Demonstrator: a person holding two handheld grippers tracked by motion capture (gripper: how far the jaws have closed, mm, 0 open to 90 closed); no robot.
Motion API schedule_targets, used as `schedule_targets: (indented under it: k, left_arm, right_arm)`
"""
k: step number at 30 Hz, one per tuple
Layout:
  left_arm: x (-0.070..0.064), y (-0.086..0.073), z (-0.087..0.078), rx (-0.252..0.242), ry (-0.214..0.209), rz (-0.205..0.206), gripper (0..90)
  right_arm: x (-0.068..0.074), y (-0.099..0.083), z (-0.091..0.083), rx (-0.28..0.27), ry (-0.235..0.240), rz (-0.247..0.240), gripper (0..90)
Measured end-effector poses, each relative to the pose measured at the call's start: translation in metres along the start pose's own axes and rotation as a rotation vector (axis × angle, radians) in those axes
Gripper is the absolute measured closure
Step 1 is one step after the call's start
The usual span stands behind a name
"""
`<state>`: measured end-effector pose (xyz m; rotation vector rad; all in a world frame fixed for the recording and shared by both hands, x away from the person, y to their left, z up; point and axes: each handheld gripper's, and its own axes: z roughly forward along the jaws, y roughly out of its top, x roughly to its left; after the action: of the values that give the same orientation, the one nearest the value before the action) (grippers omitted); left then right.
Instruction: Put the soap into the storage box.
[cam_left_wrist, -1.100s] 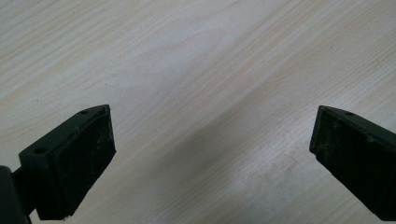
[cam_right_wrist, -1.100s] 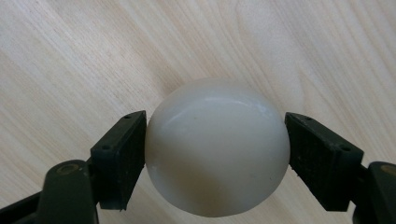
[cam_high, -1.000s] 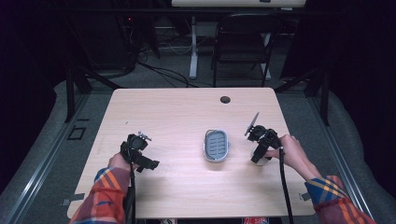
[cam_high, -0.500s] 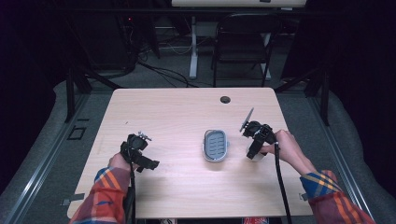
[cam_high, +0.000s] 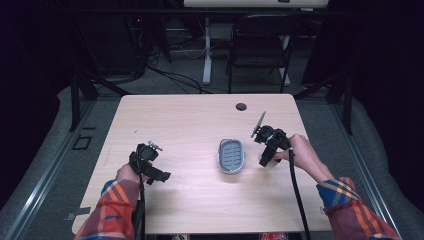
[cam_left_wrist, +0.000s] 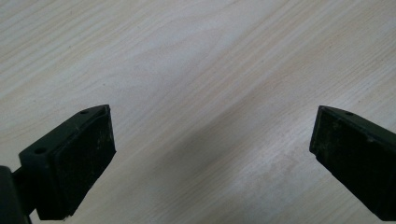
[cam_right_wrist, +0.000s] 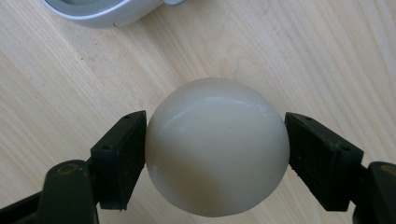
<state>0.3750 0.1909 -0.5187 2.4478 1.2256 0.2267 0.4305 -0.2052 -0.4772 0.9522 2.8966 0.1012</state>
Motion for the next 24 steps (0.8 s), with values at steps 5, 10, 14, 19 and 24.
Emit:
schedule_targets:
  k: [5, 10, 14, 19, 24]
  left_arm:
    - [0.0, 0.0, 0.0, 0.001, -0.001, 0.001, 0.0]
    - [0.0, 0.0, 0.0, 0.002, 0.0, 0.001, 0.0]
    - [0.0, 0.0, 0.0, 0.005, -0.002, -0.001, 0.0]
    - [0.0, 0.001, 0.001, 0.006, 0.0, 0.005, 0.0]
    - [0.0, 0.001, 0.001, 0.003, -0.001, 0.003, 0.0]
  right_arm:
    - [0.001, 0.005, -0.004, 0.003, -0.004, -0.009, 23.4]
    - [0.002, 0.009, -0.006, -0.003, -0.006, -0.012, 23.4]
    - [0.001, 0.013, -0.009, 0.008, -0.006, -0.026, 23.4]
    - [0.0, 0.019, -0.012, 0.0, -0.006, -0.027, 23.4]
    - [0.0, 0.025, -0.016, -0.004, -0.007, -0.033, 23.4]
